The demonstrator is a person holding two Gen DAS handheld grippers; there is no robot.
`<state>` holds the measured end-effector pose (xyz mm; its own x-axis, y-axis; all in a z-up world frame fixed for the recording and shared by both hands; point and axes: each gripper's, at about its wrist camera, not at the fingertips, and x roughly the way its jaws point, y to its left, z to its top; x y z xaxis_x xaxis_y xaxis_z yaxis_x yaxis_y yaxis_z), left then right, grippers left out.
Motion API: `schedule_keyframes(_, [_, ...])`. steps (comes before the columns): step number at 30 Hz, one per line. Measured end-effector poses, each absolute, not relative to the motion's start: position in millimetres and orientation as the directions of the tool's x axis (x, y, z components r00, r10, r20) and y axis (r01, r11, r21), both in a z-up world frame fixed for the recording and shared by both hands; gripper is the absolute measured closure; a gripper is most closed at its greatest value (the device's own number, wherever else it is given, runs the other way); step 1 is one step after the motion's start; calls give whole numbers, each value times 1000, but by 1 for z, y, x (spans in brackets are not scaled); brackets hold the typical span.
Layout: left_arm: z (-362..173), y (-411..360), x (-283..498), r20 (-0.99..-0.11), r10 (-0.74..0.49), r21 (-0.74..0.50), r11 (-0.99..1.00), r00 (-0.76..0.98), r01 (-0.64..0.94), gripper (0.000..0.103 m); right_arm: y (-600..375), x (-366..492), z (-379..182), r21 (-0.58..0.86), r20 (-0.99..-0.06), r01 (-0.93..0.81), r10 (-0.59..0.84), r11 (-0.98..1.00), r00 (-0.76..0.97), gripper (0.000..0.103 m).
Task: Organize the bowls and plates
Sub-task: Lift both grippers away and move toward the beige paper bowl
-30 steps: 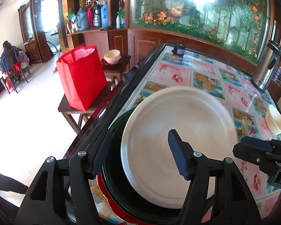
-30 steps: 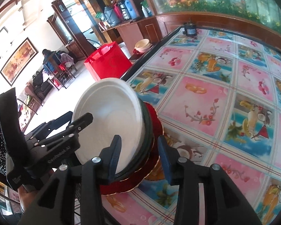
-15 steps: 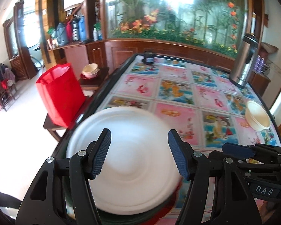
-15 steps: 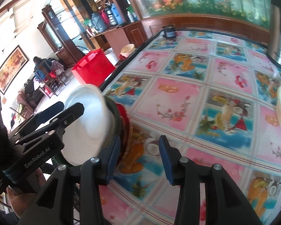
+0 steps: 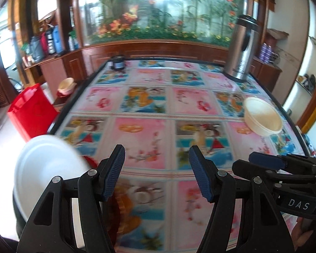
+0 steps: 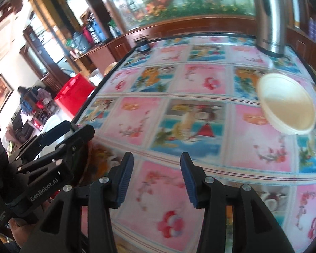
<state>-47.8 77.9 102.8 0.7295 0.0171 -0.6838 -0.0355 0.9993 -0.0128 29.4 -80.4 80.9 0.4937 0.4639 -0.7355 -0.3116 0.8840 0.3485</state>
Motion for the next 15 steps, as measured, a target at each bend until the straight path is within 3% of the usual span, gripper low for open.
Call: schedule_keyframes(15, [92, 5, -15, -715, -73, -19, 996, 695, 85, 39, -160, 34, 73, 389, -728, -192, 428, 901, 535, 56])
